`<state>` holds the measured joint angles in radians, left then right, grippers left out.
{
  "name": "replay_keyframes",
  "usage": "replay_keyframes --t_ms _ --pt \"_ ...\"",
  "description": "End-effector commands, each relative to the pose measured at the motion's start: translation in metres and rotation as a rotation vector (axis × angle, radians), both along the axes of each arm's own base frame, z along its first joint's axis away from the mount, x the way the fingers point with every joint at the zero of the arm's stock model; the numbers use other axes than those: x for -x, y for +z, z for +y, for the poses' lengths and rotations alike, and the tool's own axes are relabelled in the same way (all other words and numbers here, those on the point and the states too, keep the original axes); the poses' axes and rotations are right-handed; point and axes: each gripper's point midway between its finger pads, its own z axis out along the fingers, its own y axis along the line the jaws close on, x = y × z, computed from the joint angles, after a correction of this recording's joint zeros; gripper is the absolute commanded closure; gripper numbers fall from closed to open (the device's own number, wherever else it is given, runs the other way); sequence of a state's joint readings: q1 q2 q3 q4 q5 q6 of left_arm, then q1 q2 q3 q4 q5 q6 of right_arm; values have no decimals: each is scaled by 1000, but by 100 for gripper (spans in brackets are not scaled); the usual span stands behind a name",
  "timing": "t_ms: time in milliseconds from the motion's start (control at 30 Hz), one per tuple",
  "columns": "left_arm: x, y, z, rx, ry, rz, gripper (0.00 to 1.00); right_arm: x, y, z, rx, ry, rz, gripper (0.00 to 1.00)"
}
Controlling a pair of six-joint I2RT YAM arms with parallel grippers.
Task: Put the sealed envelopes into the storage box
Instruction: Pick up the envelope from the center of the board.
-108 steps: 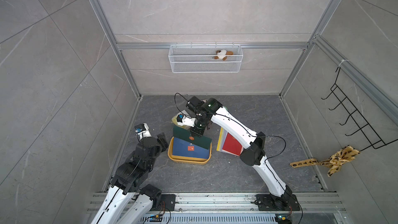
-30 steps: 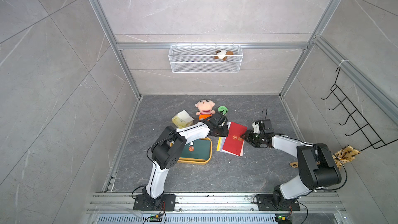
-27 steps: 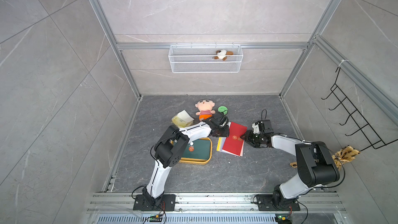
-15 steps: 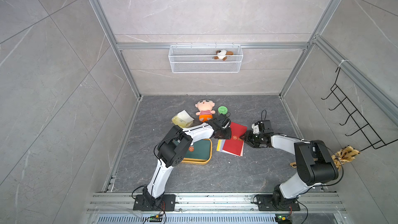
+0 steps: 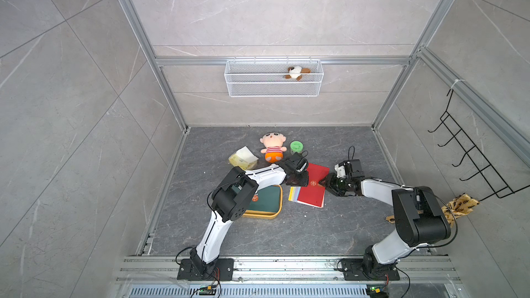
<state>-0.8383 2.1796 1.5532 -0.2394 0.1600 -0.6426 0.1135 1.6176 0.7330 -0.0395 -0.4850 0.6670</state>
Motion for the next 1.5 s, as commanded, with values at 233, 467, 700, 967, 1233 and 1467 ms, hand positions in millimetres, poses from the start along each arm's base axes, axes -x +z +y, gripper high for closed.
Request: replay_keyframes --t_ms 233,467,700,967,1233,1467 --pt "4 2 -8 5 -15 1 63 -12 30 8 -63 4 -60 54" --pt "4 0 -7 0 -15 0 63 -10 35 6 -32 16 -37 59" --pt "5 1 -10 9 -19 1 64 -6 30 -6 77 29 -3 57" --pt "7 -1 -12 8 -26 3 65 -6 23 -1 76 57 23 56" --pt "7 0 -11 5 -27 1 66 -9 36 13 35 85 -15 61" --pt "6 0 -12 7 -27 0 66 -9 48 20 9 95 -32 70"
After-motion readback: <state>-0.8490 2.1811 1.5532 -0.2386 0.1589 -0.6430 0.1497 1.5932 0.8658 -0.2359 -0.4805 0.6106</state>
